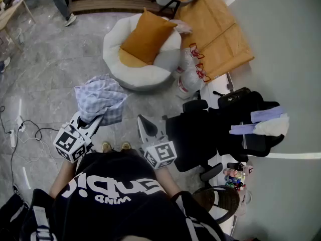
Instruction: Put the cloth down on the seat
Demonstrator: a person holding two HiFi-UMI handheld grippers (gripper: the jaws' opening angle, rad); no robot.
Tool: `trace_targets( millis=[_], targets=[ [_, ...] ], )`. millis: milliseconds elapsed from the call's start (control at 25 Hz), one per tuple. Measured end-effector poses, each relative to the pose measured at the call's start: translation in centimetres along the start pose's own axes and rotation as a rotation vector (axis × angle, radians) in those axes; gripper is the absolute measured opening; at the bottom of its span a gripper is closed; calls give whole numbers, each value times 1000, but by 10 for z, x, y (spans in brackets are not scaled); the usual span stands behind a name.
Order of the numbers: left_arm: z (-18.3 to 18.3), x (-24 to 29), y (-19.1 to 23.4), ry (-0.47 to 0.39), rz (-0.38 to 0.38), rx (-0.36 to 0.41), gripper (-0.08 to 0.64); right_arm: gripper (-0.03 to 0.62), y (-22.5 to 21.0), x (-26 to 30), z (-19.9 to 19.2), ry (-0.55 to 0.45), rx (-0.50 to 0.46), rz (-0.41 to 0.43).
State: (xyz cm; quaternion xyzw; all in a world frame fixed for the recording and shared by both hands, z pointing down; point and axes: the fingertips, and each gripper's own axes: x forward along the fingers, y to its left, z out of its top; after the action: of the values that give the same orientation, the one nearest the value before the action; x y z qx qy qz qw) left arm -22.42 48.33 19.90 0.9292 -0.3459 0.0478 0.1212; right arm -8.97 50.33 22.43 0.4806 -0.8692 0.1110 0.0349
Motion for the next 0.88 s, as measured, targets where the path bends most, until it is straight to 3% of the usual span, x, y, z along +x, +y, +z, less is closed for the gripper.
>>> trace_targets(
  millis=[880],
  targets=[
    [-11, -21, 8, 33, -45, -17, 86, 19, 22, 0, 3, -29, 40, -11]
  ],
)
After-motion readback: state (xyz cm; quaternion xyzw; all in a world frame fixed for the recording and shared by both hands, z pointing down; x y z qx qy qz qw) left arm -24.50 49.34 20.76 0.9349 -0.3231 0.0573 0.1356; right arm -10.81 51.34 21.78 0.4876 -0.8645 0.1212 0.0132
